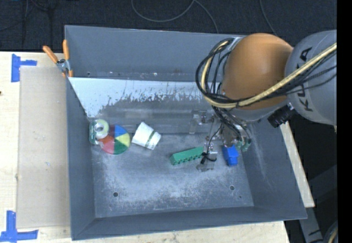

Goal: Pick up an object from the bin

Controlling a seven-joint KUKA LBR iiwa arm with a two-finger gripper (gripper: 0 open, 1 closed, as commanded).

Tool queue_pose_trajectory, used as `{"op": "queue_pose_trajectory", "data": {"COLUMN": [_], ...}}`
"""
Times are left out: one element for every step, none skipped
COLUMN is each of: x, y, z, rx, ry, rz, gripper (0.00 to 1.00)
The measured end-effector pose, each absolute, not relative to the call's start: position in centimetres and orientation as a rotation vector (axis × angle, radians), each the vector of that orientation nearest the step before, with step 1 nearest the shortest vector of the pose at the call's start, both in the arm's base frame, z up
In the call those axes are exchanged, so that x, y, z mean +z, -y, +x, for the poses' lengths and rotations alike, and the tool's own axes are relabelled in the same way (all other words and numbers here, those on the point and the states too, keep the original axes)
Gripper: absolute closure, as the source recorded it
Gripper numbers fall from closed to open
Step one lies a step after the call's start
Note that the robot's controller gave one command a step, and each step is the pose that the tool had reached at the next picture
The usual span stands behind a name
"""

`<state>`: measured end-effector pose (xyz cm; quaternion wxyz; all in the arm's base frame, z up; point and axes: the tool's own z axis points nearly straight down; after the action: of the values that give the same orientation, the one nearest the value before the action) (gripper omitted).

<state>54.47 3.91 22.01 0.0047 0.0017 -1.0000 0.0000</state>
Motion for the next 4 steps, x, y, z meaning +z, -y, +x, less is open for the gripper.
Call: {"op": "queue_pose_trajectory", "data": {"x": [22.5, 18.0, 14.8, 12.7], "y": [-3.9, -3.6, -2.5, -2.0], "z": [54.6, 55.2, 55.5, 56.4], "rx": [0.000, -0.001, -0.001, -0.002], "ry": [3.140, 3.141, 3.116, 3.129], "rz": [0.004, 0.089, 0.341, 0.254], "gripper": [0.00, 0.00, 0.00, 0.00]}}
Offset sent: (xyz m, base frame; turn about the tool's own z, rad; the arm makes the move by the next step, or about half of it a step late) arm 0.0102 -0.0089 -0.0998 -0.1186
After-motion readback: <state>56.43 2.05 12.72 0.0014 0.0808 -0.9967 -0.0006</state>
